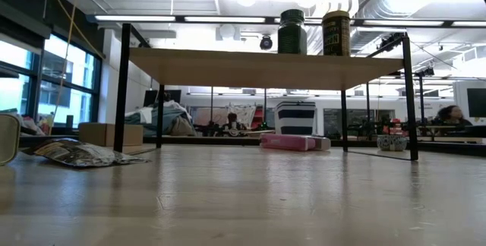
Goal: Shelf spices
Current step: Put the red seasoning can on the shelf
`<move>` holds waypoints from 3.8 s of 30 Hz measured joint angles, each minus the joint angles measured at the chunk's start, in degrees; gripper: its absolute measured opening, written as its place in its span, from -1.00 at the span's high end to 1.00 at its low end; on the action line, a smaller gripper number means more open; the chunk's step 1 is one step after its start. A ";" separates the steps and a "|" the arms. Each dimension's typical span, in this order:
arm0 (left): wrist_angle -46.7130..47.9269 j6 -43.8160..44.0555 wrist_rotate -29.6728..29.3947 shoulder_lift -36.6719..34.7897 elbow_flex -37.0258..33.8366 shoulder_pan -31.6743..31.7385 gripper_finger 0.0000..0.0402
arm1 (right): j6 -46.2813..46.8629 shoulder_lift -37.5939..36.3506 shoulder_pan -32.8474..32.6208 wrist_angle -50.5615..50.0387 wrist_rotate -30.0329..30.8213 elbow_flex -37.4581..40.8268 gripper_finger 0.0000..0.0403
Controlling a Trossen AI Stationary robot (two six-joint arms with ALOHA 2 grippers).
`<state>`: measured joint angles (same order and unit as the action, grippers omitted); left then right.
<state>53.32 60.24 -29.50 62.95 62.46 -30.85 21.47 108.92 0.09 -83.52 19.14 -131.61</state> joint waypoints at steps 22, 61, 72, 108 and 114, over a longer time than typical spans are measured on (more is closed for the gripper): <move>20.09 24.40 27.92 -4.38 -14.63 -15.40 0.07 | 21.41 -0.31 -11.94 -5.27 4.28 2.20 -0.14; -10.66 49.21 21.47 17.98 -22.84 -14.10 1.00 | 39.52 -0.26 -20.81 -4.29 1.75 12.46 1.00; -22.56 50.01 15.24 27.93 -14.99 -10.18 1.00 | 39.25 -0.70 -27.21 -6.46 -1.23 12.48 1.00; -17.61 14.13 15.02 21.10 -11.48 -11.61 1.00 | 58.62 18.16 -34.34 29.32 -12.84 12.50 1.00; -17.68 7.55 15.70 20.61 -12.92 -11.21 1.00 | 57.25 22.67 -30.93 36.57 -18.95 12.57 1.00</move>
<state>35.64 67.80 -13.80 83.56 49.54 -42.06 78.72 131.60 -30.84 -46.95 0.19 -119.04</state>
